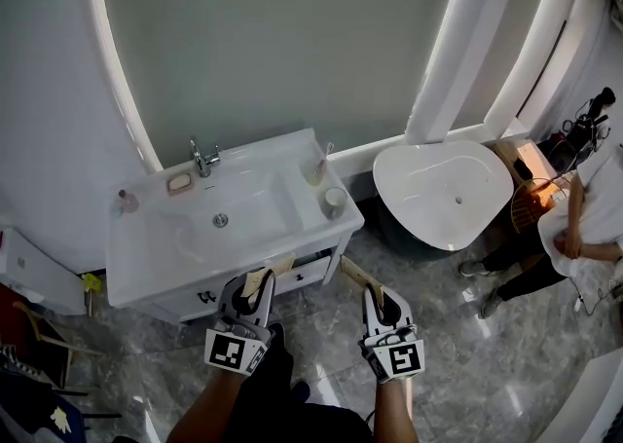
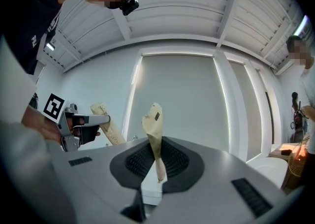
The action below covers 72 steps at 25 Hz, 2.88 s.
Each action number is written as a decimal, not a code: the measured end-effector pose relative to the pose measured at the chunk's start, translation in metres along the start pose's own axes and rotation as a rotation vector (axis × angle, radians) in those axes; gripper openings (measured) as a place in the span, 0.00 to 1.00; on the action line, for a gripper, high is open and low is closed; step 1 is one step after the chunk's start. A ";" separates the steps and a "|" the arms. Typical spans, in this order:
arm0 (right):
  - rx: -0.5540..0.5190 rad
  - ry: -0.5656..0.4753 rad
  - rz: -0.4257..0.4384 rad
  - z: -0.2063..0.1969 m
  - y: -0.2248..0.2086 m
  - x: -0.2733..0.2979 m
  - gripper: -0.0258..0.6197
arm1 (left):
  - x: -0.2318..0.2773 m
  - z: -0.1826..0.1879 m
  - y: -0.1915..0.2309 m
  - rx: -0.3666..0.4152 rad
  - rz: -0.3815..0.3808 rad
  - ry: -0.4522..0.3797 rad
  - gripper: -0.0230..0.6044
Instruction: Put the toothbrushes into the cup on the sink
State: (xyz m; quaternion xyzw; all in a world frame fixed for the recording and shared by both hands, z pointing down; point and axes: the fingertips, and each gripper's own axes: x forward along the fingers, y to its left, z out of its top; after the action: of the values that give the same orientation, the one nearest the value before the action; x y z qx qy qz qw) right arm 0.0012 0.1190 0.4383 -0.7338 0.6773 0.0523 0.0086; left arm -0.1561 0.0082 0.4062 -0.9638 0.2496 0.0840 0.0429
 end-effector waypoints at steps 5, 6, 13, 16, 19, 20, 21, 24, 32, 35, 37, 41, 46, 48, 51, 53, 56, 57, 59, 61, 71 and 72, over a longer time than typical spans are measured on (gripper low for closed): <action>-0.004 0.010 -0.001 -0.004 -0.012 0.029 0.12 | 0.028 -0.008 0.018 -0.010 -0.004 -0.002 0.11; -0.005 0.011 -0.002 -0.005 -0.015 0.037 0.12 | 0.035 -0.010 0.022 -0.012 -0.005 -0.001 0.11; -0.009 0.021 -0.007 -0.017 -0.034 0.103 0.12 | 0.086 -0.031 0.066 -0.017 -0.008 0.005 0.11; -0.012 0.022 -0.017 -0.018 -0.045 0.133 0.12 | 0.113 -0.037 0.086 -0.023 -0.019 0.005 0.11; -0.013 0.034 -0.035 -0.019 -0.057 0.165 0.12 | 0.142 -0.040 0.106 -0.028 -0.040 0.004 0.11; -0.013 0.038 -0.042 -0.020 -0.061 0.174 0.12 | 0.151 -0.041 0.113 -0.028 -0.048 0.006 0.11; -0.013 0.042 -0.049 -0.020 -0.065 0.182 0.12 | 0.160 -0.042 0.119 -0.028 -0.055 0.006 0.11; -0.016 0.043 -0.072 -0.020 -0.076 0.207 0.12 | 0.184 -0.043 0.137 -0.017 -0.081 -0.009 0.11; -0.035 0.032 -0.115 -0.013 -0.099 0.247 0.12 | 0.218 -0.046 0.171 -0.013 -0.124 -0.029 0.11; -0.055 0.030 -0.114 -0.015 -0.105 0.255 0.12 | 0.224 -0.045 0.178 -0.015 -0.125 -0.033 0.11; -0.054 0.024 -0.108 -0.015 -0.107 0.261 0.12 | 0.228 -0.045 0.181 -0.013 -0.120 -0.037 0.11; -0.052 0.027 -0.091 -0.020 -0.107 0.270 0.12 | 0.231 -0.047 0.182 -0.014 -0.114 -0.036 0.11; -0.045 0.027 -0.084 -0.025 -0.113 0.277 0.12 | 0.238 -0.049 0.180 -0.017 -0.114 -0.037 0.11; -0.031 0.028 -0.085 -0.026 -0.114 0.280 0.12 | 0.240 -0.051 0.178 -0.023 -0.117 -0.036 0.11; -0.021 0.025 -0.081 -0.032 -0.119 0.285 0.12 | 0.244 -0.058 0.181 -0.019 -0.113 -0.025 0.11; -0.018 0.023 -0.070 -0.036 -0.123 0.289 0.12 | 0.247 -0.062 0.182 -0.021 -0.098 -0.018 0.11; -0.015 0.019 -0.049 -0.041 -0.134 0.293 0.12 | 0.254 -0.065 0.178 -0.015 -0.085 -0.018 0.11; -0.014 0.017 -0.041 -0.042 -0.140 0.295 0.12 | 0.257 -0.066 0.177 -0.008 -0.078 -0.018 0.11; -0.006 0.021 -0.021 -0.043 -0.150 0.297 0.12 | 0.263 -0.068 0.172 -0.005 -0.054 -0.014 0.11; 0.001 0.019 0.008 -0.043 -0.161 0.300 0.12 | 0.270 -0.071 0.165 0.001 -0.024 -0.013 0.11; 0.001 0.050 0.211 -0.054 -0.230 0.308 0.12 | 0.305 -0.074 0.117 0.015 0.172 -0.006 0.11; 0.004 0.048 0.228 -0.055 -0.236 0.309 0.12 | 0.308 -0.074 0.112 0.016 0.188 -0.005 0.11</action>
State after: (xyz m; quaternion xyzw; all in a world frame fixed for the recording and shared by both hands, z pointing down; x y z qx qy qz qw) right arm 0.2631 -0.1729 0.4516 -0.6531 0.7564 0.0341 -0.0123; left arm 0.0648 -0.2445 0.4179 -0.9354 0.3397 0.0880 0.0433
